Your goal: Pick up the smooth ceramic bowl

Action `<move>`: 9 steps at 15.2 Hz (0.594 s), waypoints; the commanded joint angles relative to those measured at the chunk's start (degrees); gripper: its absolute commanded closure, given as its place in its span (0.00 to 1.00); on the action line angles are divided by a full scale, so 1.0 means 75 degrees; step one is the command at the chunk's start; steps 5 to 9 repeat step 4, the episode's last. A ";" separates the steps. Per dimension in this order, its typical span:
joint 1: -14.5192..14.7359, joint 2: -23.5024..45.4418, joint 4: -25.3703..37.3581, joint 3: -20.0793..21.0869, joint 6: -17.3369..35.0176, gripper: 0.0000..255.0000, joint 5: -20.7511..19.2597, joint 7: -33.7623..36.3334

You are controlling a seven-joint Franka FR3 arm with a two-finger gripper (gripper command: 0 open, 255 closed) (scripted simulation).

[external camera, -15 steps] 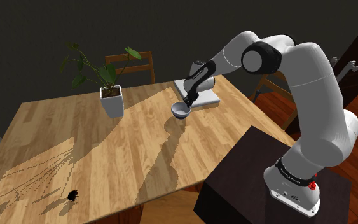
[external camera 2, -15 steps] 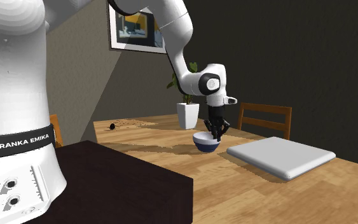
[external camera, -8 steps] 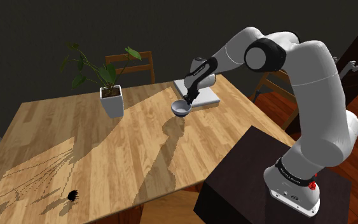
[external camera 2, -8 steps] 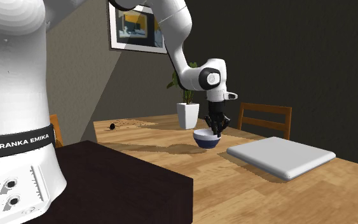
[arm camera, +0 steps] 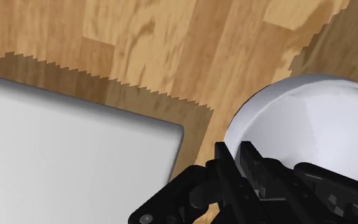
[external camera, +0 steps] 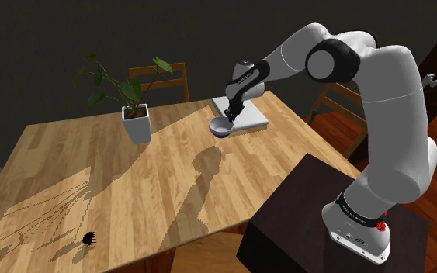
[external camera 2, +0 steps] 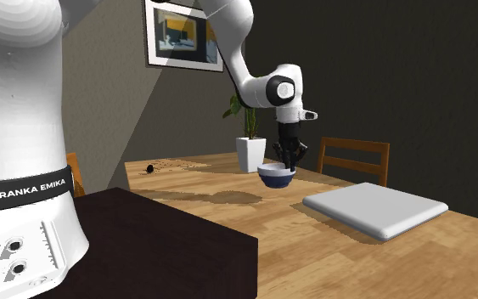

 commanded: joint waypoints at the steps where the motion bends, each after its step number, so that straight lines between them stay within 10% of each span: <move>1: 0.0002 -0.0182 -0.0073 -0.0025 -0.0109 1.00 -0.0021 -0.0005; 9: 0.0012 -0.0270 -0.0085 -0.0039 -0.0185 1.00 -0.0036 0.0006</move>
